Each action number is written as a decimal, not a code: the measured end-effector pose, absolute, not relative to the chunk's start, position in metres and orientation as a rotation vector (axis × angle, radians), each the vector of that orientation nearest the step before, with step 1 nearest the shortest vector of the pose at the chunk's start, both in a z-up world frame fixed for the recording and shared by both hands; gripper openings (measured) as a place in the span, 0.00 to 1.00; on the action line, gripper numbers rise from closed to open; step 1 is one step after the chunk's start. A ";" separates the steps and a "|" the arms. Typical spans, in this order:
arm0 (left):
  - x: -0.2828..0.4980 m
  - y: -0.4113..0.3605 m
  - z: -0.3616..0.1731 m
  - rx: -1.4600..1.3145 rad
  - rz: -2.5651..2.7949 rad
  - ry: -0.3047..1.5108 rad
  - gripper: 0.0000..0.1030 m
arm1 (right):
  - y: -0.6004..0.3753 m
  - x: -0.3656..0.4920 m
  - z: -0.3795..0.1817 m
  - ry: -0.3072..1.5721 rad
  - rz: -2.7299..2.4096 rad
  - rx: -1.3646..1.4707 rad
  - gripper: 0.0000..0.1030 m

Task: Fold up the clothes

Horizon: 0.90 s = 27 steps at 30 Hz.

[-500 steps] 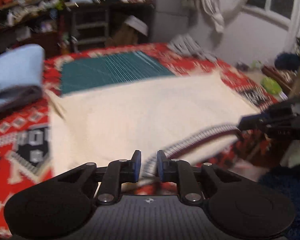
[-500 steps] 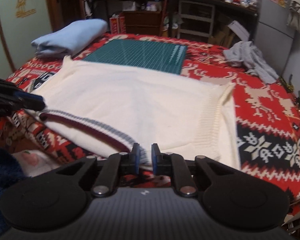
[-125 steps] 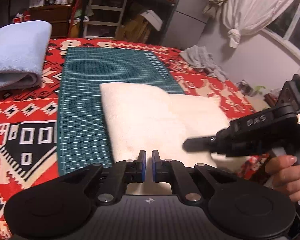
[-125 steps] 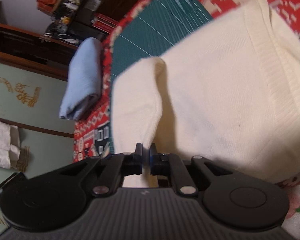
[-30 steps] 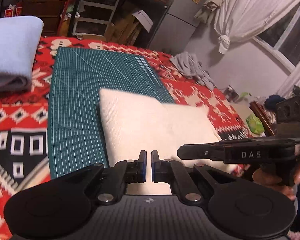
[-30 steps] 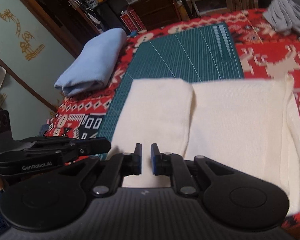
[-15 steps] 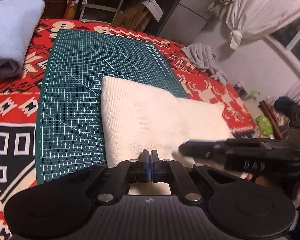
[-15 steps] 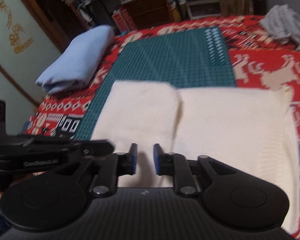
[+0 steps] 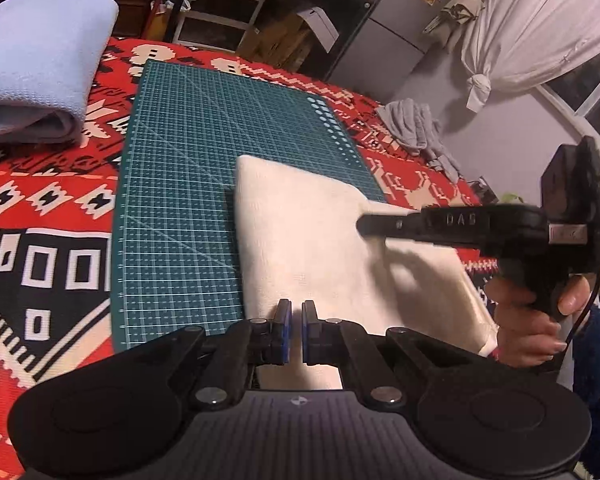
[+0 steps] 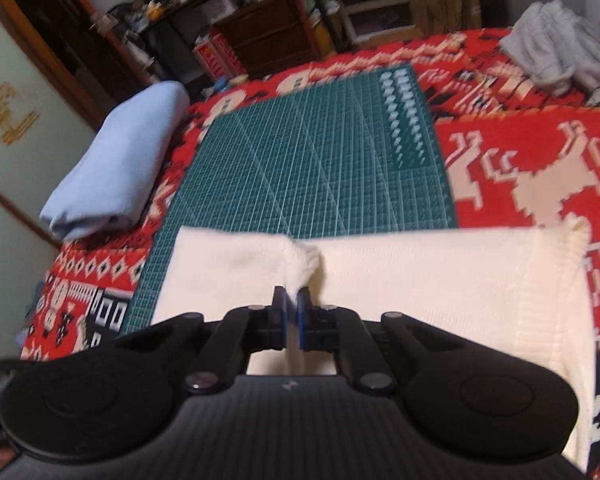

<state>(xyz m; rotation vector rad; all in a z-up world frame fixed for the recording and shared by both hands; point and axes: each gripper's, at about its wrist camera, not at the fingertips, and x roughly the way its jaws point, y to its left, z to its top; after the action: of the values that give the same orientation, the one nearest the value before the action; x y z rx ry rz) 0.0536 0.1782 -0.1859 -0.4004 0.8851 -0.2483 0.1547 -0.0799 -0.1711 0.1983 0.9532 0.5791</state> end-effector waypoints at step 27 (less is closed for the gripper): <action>0.013 0.163 -0.178 -0.341 -0.367 0.913 0.03 | -0.086 0.068 -0.165 1.003 0.786 0.096 0.23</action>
<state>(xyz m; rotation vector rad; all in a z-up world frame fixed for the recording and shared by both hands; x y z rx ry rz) 0.0131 0.1628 -0.1783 -0.3406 0.9132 -0.3670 0.0684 -0.0864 -0.1647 0.0963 1.0034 0.7858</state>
